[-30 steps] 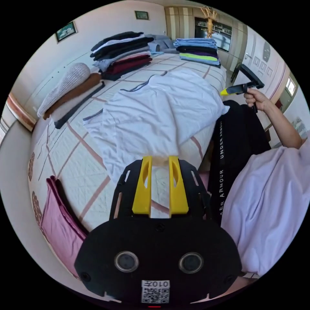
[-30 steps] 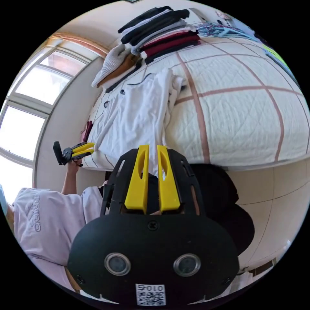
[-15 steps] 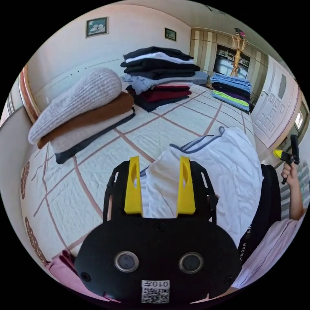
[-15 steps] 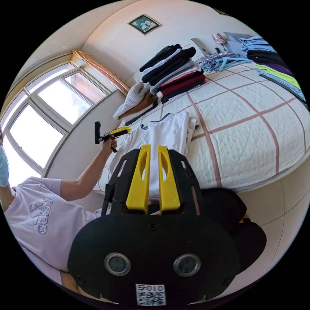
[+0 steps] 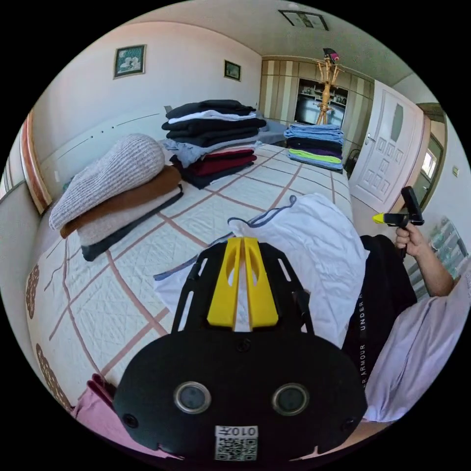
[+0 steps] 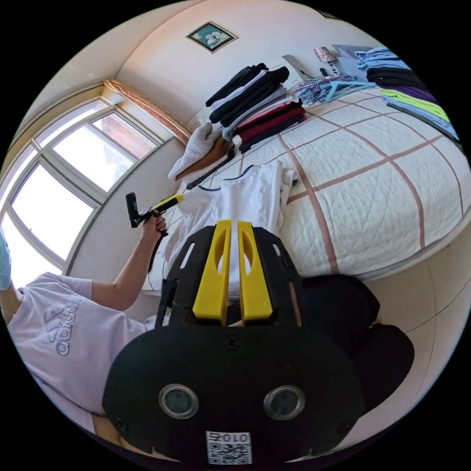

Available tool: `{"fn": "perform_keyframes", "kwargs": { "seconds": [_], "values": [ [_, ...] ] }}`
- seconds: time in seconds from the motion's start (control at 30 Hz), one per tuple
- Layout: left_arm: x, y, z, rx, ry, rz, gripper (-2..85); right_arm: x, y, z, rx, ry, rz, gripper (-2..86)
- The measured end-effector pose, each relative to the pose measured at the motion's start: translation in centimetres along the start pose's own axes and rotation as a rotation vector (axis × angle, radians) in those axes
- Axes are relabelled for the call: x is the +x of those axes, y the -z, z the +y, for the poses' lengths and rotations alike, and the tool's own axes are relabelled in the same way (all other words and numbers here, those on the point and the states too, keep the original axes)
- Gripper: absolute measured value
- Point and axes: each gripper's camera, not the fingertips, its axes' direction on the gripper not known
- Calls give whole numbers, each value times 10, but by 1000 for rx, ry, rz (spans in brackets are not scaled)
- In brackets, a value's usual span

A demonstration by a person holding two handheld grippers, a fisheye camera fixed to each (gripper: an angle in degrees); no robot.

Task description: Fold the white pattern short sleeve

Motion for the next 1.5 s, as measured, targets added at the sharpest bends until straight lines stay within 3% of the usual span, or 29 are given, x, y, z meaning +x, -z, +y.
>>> {"fn": "perform_keyframes", "kwargs": {
  "seconds": [0.1,0.2,0.27,0.33,0.47,0.63,0.73,0.93,1.03,1.27,1.5],
  "values": [
    [56,43,4,131,-228,265,-2,-22,-9,7,2,63,34,58],
    [109,67,25,98,-435,441,-2,-50,-21,13,-19,181,155,93],
    [119,71,47,45,-452,484,-2,-62,-34,15,-66,242,227,111],
    [114,69,76,5,-390,467,-2,-72,-52,13,-114,307,301,125],
    [65,64,133,-58,-49,338,-2,-86,-68,-1,-90,384,400,146],
    [11,65,168,35,279,324,-2,-114,-116,-9,-200,665,656,157],
    [6,63,164,26,273,302,-1,-120,-128,-18,-230,754,681,160],
    [9,60,151,-7,268,286,2,-98,-157,-49,-376,740,501,149],
    [12,67,150,1,296,275,9,-103,-171,-31,-489,782,398,61],
    [42,96,131,-53,218,81,91,-127,-109,16,-254,734,460,19],
    [93,98,85,-192,-25,-11,122,-142,-27,47,-117,664,451,17]
  ]
}}
